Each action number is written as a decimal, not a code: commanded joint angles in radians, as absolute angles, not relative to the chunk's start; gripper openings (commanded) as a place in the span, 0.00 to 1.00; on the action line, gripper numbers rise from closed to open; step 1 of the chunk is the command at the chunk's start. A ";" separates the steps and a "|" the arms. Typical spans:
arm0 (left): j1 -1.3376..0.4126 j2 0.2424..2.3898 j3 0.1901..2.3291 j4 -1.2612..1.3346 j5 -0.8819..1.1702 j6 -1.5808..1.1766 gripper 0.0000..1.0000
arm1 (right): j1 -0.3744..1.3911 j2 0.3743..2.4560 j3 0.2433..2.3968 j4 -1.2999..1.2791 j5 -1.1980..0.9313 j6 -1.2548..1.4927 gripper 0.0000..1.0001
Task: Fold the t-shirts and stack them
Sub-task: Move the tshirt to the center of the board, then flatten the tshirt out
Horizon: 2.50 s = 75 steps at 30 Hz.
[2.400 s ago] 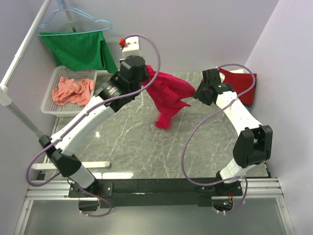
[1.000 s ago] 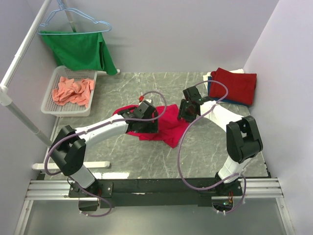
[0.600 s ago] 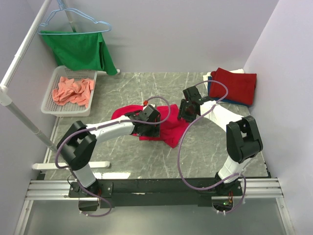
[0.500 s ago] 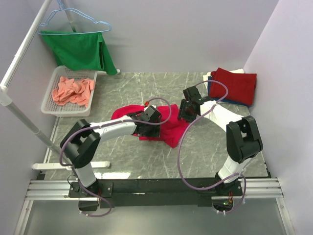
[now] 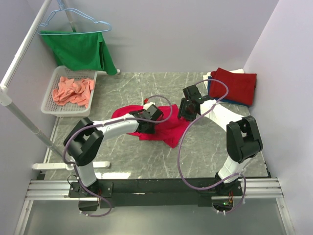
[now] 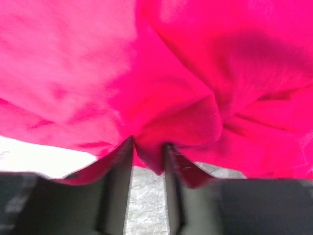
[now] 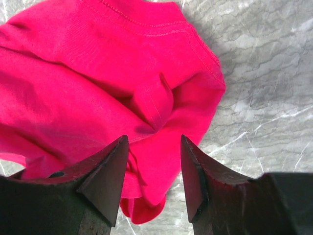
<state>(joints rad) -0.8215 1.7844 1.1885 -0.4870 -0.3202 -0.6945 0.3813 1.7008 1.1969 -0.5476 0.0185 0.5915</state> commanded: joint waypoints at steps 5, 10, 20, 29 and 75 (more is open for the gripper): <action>-0.795 1.689 1.227 -0.515 -0.446 -0.699 0.01 | 0.379 1.704 1.236 -0.554 0.032 0.612 0.53; -0.752 1.620 1.207 -0.526 -0.482 -0.693 0.01 | 0.379 1.698 1.230 -0.555 0.043 0.618 0.53; -0.510 1.399 1.285 -0.592 -0.638 -0.628 0.01 | 0.379 1.664 1.197 -0.546 0.057 0.623 0.53; -0.446 1.327 1.379 -0.609 -0.806 -0.545 0.01 | 0.379 1.716 1.218 -0.532 0.031 0.618 0.55; -0.293 1.140 1.618 -0.632 -0.916 -0.440 0.01 | 0.226 1.530 1.523 -0.861 0.434 0.641 0.00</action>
